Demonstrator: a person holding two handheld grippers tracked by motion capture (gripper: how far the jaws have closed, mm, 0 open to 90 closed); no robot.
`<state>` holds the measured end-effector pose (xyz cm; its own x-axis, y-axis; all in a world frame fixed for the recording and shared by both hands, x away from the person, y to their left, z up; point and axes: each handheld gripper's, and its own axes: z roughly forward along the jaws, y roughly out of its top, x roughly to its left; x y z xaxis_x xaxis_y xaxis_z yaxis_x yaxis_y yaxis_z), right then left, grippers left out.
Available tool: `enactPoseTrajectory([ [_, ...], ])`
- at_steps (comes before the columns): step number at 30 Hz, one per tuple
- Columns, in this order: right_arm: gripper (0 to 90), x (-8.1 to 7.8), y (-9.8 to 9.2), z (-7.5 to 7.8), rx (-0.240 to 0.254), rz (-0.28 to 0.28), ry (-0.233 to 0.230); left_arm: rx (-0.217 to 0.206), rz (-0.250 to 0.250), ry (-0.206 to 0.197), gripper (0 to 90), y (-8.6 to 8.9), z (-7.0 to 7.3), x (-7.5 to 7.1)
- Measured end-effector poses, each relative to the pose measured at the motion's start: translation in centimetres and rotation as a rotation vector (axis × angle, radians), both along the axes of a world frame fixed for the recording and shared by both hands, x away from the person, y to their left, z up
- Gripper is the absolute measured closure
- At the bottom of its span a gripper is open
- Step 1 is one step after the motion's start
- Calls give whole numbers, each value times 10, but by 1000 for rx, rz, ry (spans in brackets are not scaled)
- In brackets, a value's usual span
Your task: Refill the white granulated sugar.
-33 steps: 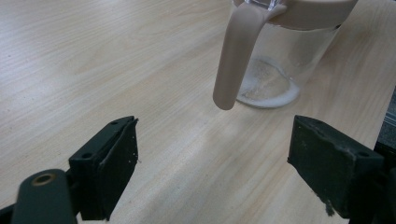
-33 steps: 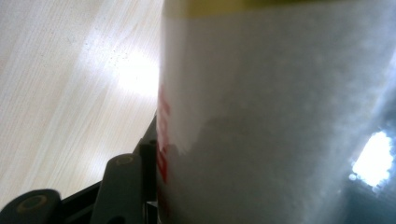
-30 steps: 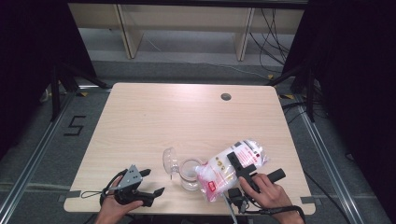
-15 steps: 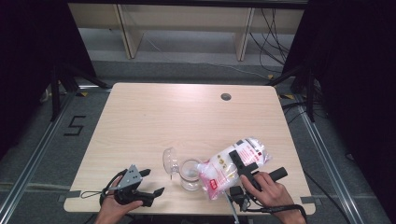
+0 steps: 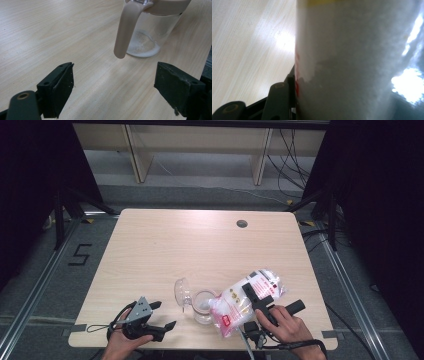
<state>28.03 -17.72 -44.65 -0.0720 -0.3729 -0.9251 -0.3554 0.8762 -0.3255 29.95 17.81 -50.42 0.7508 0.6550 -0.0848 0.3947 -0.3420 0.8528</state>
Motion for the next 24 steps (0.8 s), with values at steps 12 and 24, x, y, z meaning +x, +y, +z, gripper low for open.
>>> enactPoseTrajectory([
  [12, 512, 6, -7, 3, 7, -24, -2, -15, 4, 4, 155, -1, -1, 0],
  [24, 514, 0, -4, 5, -18, 8, -9, 0, -2, 1, 155, 0, 0, 0],
])
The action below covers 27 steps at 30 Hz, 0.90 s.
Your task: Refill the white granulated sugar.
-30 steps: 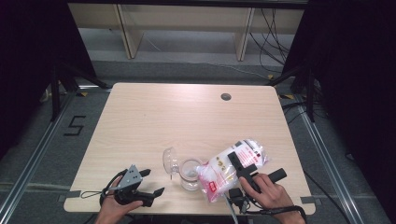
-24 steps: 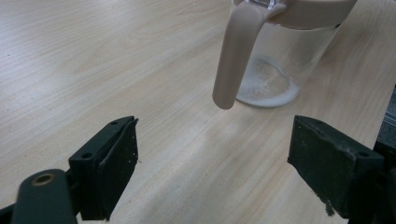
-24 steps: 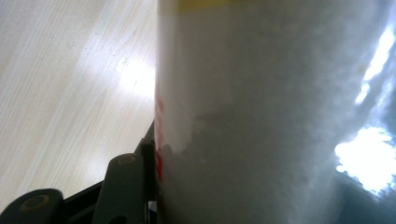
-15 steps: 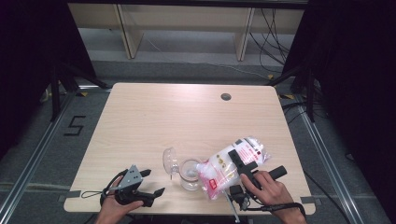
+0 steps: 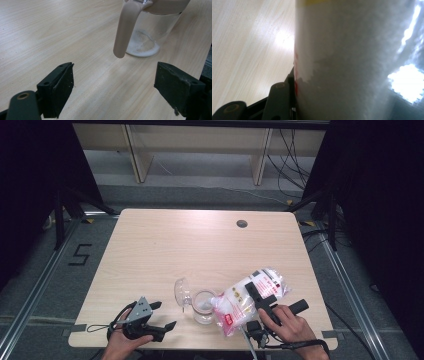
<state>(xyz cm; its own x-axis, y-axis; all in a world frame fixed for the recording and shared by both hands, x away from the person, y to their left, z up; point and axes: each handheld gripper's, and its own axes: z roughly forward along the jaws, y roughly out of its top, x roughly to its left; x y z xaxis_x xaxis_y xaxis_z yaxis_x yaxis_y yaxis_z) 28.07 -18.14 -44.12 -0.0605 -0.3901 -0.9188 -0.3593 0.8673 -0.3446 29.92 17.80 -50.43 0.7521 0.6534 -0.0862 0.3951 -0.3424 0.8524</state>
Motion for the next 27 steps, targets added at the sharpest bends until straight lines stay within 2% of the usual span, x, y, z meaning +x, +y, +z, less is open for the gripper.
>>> enactPoseTrajectory([
  [1, 514, -1, -1, -2, 18, -21, 10, 0, -1, -1, 155, 0, 0, 0],
  [3, 514, -1, 2, -2, 0, -7, 9, 2, -3, -3, 155, 0, 0, 0],
  [4, 514, -2, 1, -3, 15, -16, 9, 2, -2, -2, 155, 0, 0, 0],
  [7, 515, -1, 4, -2, 9, 6, 12, -1, -2, -1, 155, -1, 0, 0],
  [9, 515, 0, 3, -4, 33, -8, 28, 2, 1, 0, 155, -1, 0, 0],
  [10, 515, 1, 4, -2, 23, -2, 18, 3, -4, -2, 154, -1, 0, 0],
  [11, 516, 2, 3, -1, 33, 1, 19, 4, 1, 0, 155, -1, 0, 0],
  [13, 517, 3, 1, 0, 43, -9, 20, -5, 2, -2, 155, -1, 0, 0],
  [14, 517, 4, -1, 1, 35, -8, 11, 4, -4, -7, 155, -1, 0, 0],
  [15, 517, 4, -3, -1, 59, -32, 22, 14, -20, -16, 155, 0, 0, 1],
  [16, 517, 4, -4, 1, 35, -27, 8, 12, -17, -13, 155, 0, 0, 1],
  [19, 517, 4, -7, 3, 29, -29, 0, 5, -16, -14, 155, -1, 0, 1],
  [20, 518, 3, -9, 3, 43, -46, 3, 3, -10, -15, 155, -1, 0, 1],
  [21, 518, 3, -9, 3, 41, -50, -2, 16, -16, -16, 155, 0, 0, 1],
  [22, 518, 3, -9, 5, 14, -32, -9, 9, -14, -14, 155, 0, 0, 1],
  [24, 518, 2, -10, 4, 36, -40, -1, 12, -13, -15, 155, 0, 0, 1],
  [25, 518, 1, -9, 5, 32, -39, -5, 34, -19, -17, 155, 2, 1, 1],
  [26, 518, -1, -10, 3, 59, -58, 5, 31, -15, -14, 155, 1, 1, 1],
  [27, 518, -1, -9, 5, 31, -39, -5, 25, -6, -6, 155, 1, 0, 1],
])
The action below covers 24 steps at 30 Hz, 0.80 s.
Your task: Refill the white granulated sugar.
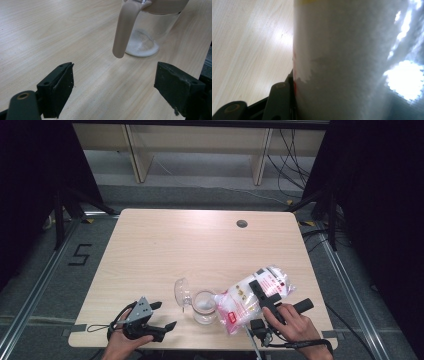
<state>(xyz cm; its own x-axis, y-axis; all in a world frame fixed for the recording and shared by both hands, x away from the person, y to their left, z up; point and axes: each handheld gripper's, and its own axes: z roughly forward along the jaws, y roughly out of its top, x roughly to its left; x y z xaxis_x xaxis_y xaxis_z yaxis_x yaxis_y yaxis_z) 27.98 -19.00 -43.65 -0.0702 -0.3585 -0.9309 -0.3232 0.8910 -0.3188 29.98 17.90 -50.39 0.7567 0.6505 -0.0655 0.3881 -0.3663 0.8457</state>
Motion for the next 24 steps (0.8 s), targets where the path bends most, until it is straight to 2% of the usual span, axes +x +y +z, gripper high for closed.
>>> enactPoseTrajectory([
  [1, 518, 0, 2, 1, -22, 9, -1, -20, 5, 3, 155, -1, 0, -1],
  [2, 518, -2, 2, 0, -4, 3, -1, -24, 2, 2, 155, -1, 0, -1],
  [3, 519, -2, 3, 1, -17, 15, -8, -1, -1, -1, 155, 0, 0, 0],
  [6, 519, -3, 6, 1, -32, 27, -7, 0, 0, -1, 155, 0, 0, 0],
  [9, 520, -4, 6, 0, -20, 23, -2, -2, 1, -1, 155, 0, 0, 0],
  [11, 521, -2, 8, 1, -40, 41, -8, -1, 0, -1, 155, 0, 0, 0],
  [12, 521, -2, 8, 1, -32, 37, -5, -26, 5, 3, 155, -2, -1, -1],
  [14, 522, -1, 8, 1, -31, 36, -5, -24, 2, 6, 155, -2, -1, -1],
  [15, 523, -1, 6, -1, 5, 9, 10, -19, 2, 5, 155, -2, -1, 0],
  [16, 523, 0, 6, 0, -6, 14, 1, -17, 0, 5, 155, -2, -1, 0],
  [17, 524, 1, 5, -1, 5, 7, 5, 4, -3, 3, 155, -1, 0, 0],
  [18, 524, 2, 6, 1, -16, 19, -1, 5, -3, 2, 155, -1, 0, 0],
  [21, 526, 2, 2, 0, 10, -7, 8, -16, 2, 3, 155, -2, -1, 0],
  [23, 527, 3, 2, 2, -21, 5, -4, -23, 3, 5, 155, -2, -1, -1],
  [24, 527, 2, 2, 2, -17, 2, -5, -15, 3, 3, 155, -1, -1, 0],
])
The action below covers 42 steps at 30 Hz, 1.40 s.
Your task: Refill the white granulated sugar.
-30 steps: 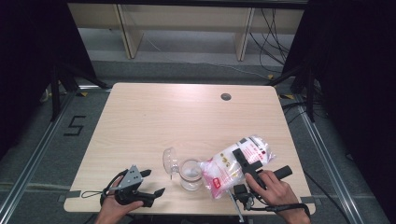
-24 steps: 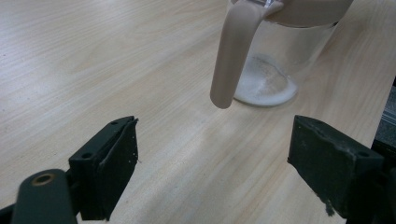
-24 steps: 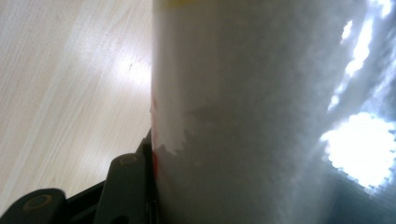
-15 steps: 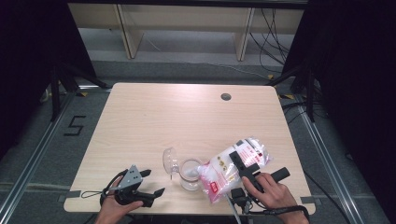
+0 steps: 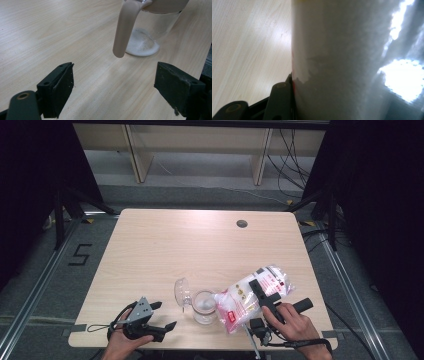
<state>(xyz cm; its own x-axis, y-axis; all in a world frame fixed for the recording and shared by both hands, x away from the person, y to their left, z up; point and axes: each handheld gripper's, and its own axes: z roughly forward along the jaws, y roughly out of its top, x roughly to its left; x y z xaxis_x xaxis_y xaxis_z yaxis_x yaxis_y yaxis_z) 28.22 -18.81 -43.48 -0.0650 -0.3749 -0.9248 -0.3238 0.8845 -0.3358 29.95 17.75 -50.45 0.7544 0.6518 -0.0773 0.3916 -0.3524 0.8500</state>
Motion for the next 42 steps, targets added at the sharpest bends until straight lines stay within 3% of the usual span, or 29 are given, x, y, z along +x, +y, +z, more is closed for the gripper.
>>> enactPoseTrajectory([
  [2, 528, -2, 0, -2, 18, -8, 11, 0, -2, 0, 155, 0, 0, 0],
  [3, 528, -2, 1, -1, 9, 3, 10, 21, -6, -2, 155, 1, 1, 0],
  [4, 528, -4, 2, -3, 25, -10, 17, 0, -3, 2, 155, 0, 0, 0],
  [5, 528, -3, 4, -2, 9, 14, 9, -23, 1, -1, 155, -1, -1, -1],
  [11, 529, -3, 10, -2, 8, 32, 14, 8, -4, -6, 155, 0, 0, 0],
  [13, 530, -2, 11, -2, 10, 30, 16, -8, -3, 4, 155, -1, -1, 0],
  [23, 533, 1, 6, -2, 14, 18, 16, 2, -2, 0, 155, 0, 0, 0],
  [28, 534, -3, 5, -3, 35, 7, 18, -22, 2, 4, 155, -1, -1, -1],
  [29, 534, -4, 7, -1, 9, 21, 11, -14, -2, 3, 155, -1, 0, -1],
  [31, 535, -4, 9, -1, 3, 33, 9, -25, 4, 4, 155, -2, -1, -1],
  [33, 535, -4, 11, -1, 7, 42, 10, -3, 1, -3, 155, 0, 1, -1],
  [36, 536, -4, 12, -4, 25, 31, 22, -14, 1, -2, 155, -1, 1, -1],
  [40, 537, 0, 13, -1, 2, 47, 14, -7, 0, -2, 155, -1, 1, 0],
  [41, 538, -1, 11, -4, 35, 21, 24, -19, 1, 0, 155, -1, 0, 0],
  [42, 538, 0, 10, -2, 23, 28, 19, -3, -1, -1, 155, 0, 1, 1],
])
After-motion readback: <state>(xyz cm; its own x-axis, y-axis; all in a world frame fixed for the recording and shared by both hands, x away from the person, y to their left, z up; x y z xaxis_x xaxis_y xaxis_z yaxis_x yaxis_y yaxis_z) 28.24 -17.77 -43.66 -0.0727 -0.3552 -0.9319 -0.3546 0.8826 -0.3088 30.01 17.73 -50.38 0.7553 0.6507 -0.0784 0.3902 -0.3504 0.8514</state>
